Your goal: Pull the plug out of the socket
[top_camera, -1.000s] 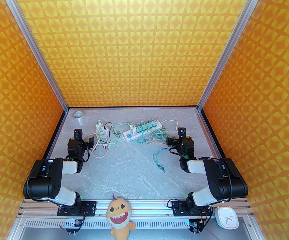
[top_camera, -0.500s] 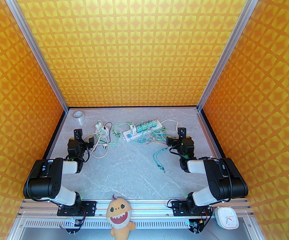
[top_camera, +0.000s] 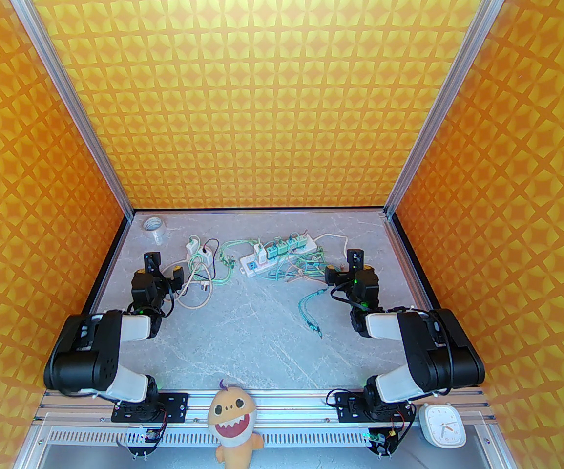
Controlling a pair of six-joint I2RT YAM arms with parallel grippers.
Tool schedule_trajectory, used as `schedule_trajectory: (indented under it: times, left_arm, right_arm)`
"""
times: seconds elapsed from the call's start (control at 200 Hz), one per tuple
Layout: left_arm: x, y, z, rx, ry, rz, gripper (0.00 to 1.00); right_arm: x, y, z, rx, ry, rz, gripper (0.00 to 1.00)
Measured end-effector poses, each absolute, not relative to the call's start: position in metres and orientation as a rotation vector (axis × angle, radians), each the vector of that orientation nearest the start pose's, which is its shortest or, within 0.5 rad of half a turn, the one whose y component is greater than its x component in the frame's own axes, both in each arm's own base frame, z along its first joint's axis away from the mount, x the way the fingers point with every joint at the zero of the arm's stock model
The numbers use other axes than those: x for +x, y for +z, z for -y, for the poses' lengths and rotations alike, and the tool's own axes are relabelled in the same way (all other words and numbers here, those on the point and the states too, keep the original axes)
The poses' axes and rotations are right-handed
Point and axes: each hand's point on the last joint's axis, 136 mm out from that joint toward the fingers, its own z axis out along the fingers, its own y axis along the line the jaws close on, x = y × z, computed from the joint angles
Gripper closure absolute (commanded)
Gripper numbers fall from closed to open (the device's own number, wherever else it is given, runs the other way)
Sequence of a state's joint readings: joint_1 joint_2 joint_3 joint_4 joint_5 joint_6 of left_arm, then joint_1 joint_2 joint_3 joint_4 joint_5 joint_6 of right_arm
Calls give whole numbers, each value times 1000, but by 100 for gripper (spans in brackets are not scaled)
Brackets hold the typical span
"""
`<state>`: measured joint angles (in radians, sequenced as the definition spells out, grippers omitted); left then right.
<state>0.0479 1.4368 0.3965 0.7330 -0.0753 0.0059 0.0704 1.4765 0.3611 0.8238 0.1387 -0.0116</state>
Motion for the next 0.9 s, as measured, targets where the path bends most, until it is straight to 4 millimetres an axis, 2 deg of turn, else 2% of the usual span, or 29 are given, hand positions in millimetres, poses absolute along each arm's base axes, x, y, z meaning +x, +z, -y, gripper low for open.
schedule_trajectory:
  times: [0.08,0.25,0.315,0.37,0.46,0.575,0.715,0.9]
  left_arm:
    - [397,149,-37,-135,118,-1858,1]
    - [404,245,-66,-409,65,-1782,1]
    - [399,271,-73,-520,18,-1771,1]
    - [392,286,-74,-592,-25,-1776,1]
    - [381,290,-67,-646,-97,-1808,1]
    - [359,279,-48,-665,-212,-1861,1]
    - [333,263,-2,-605,-372,-1909,1]
    - [311,239,60,-466,-537,-1993,1]
  right_arm:
    - [384,132,3,56,-112,-1819,2]
    - [367,195,27,309,-102,-1732,2]
    - [363,220,33,433,-51,-1691,2]
    - [357,237,36,510,2,-1657,2]
    - [348,249,33,539,67,-1638,1]
    - [344,244,20,528,148,-1702,1]
    - [344,242,0,476,255,-1791,2]
    - [339,239,-28,395,388,-1892,1]
